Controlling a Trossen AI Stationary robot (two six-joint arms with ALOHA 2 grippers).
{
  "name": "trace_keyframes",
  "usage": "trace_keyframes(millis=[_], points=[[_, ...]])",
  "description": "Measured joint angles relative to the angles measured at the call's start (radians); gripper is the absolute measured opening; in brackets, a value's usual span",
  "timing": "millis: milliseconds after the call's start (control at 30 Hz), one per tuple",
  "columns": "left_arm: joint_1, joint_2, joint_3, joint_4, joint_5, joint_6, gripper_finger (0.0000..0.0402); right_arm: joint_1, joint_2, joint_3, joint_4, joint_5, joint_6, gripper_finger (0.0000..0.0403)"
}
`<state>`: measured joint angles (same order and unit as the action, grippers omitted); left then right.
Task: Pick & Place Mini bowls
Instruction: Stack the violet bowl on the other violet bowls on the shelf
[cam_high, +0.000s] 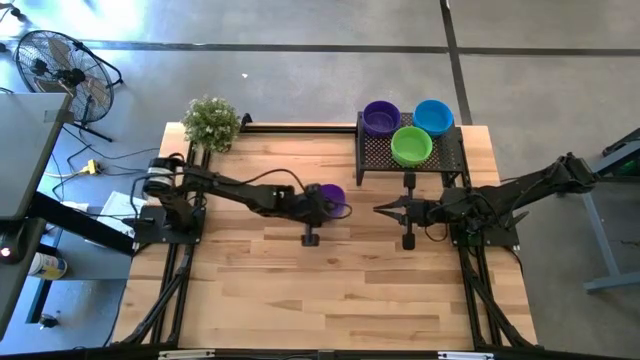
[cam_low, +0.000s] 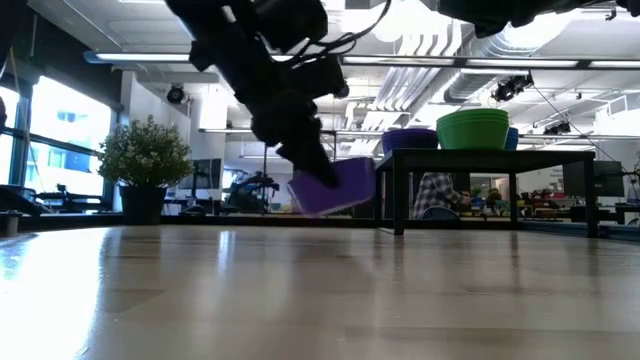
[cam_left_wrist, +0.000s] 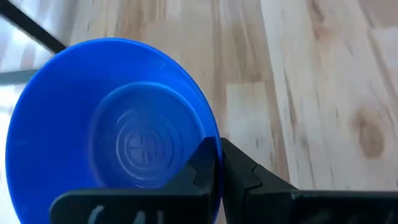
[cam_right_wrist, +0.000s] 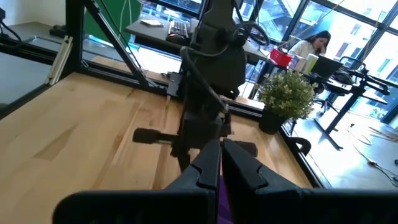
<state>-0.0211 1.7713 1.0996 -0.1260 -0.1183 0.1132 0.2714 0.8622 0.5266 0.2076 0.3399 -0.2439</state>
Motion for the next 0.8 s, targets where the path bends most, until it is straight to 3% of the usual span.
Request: trace_keyframes(millis=[233,533,800], points=[[0.001,0.084,0.043,-0.03,0.002,0.003,0.0006,0.0,0.002,0.0,-0.01,-0.005,0.0,0.0007],[0.001,0.084,0.061,-0.137,0.096,-0.009,0.0065,0.0,0.001,0.0,-0.01,-0.003,0.0,0.0007],[0.0,0.009,0.084,-0.246,0.102,0.045,0.0038,-0.001,0.011,0.0,-0.011,-0.002,0.001,0.0007]])
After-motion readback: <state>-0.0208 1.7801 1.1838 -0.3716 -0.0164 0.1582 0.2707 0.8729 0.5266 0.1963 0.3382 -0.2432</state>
